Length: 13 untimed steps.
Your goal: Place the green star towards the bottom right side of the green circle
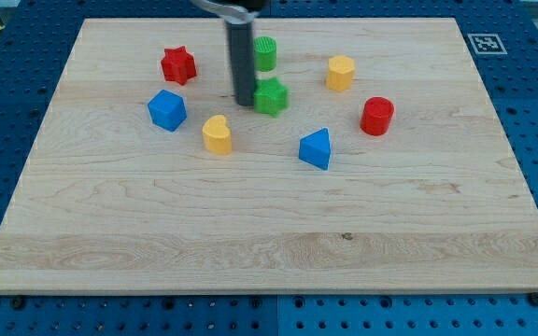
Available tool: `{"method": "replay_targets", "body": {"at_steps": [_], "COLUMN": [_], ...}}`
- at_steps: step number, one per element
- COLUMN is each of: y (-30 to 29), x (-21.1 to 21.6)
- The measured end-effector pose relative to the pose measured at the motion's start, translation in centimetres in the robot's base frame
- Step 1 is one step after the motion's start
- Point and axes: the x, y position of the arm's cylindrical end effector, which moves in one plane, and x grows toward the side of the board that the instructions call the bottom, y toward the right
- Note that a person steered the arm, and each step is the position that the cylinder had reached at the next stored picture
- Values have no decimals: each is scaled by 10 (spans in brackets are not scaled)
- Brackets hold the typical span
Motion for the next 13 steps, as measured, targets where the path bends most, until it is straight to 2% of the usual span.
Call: {"method": "replay_targets", "body": {"at_steps": [1,3,4,5,6,8,9,10,13], "y": [60,124,170,182,168,102,82,71,38], "x": [19,51,34,21,21,21,6,-16,-16]}}
